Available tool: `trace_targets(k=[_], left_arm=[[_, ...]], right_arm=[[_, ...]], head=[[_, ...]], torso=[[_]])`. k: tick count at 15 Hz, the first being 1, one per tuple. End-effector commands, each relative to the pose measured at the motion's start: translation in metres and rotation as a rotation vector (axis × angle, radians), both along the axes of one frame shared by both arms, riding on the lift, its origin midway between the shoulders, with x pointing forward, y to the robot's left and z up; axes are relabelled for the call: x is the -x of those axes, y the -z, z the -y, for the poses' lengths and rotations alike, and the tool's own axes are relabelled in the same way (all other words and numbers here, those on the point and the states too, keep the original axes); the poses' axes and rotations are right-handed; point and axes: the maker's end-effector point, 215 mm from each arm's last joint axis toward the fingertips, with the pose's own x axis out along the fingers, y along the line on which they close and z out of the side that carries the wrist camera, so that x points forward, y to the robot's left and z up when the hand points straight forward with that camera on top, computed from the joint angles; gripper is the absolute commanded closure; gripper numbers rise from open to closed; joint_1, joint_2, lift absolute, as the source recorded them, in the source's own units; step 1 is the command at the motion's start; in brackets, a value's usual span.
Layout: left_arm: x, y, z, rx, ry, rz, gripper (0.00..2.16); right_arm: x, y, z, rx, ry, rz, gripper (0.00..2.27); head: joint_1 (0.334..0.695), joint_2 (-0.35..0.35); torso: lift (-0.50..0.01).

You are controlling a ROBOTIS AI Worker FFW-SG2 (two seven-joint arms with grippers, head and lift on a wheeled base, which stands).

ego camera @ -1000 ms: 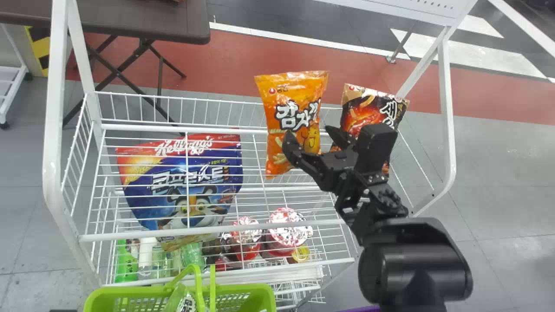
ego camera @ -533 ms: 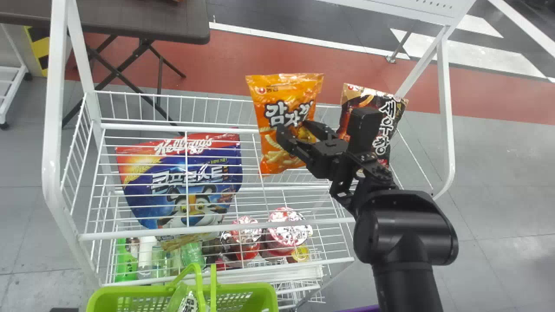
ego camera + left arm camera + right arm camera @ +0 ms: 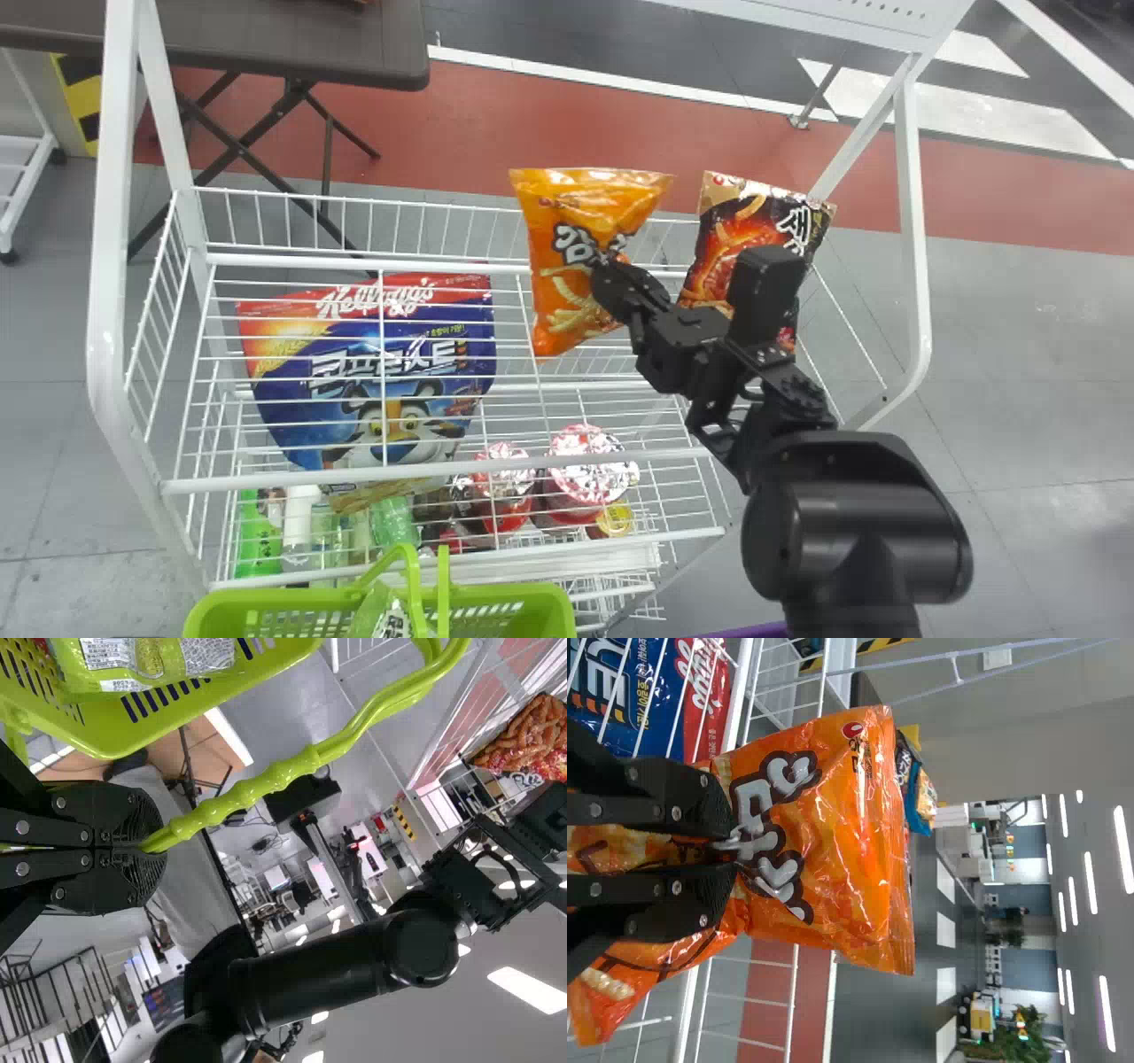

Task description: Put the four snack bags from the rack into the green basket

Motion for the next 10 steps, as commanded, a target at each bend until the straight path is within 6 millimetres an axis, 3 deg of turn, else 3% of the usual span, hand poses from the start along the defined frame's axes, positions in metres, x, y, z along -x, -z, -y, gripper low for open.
trace_targets(k=[1,3,6,8,10], left_arm=[[0.004,-0.003,0.002,0.001,0.005,0.003,1.88],[0.006,-0.005,0.003,0.001,0.005,0.007,1.88],[0.007,-0.007,0.000,-0.006,-0.001,0.013,1.88],[0.008,-0.006,0.000,-0.012,-0.002,0.012,1.88],[0.008,-0.005,0.002,-0.019,-0.001,0.015,1.88]], right_arm=[[0.017,-0.008,0.012,-0.034,0.030,0.026,2.14],[0.038,-0.027,0.023,-0.067,0.055,0.083,2.13],[0.092,-0.064,0.026,-0.095,0.040,0.131,2.13],[0.134,-0.075,0.023,-0.135,0.020,0.095,2.13],[0.173,-0.062,0.012,-0.205,-0.023,-0.026,2.13]], head=[[0.695,-0.350],[0.695,-0.350],[0.695,-0.350],[0.695,-0.350],[0.695,-0.350]], torso=[[-0.007],[-0.007],[-0.007],[-0.007],[-0.007]])
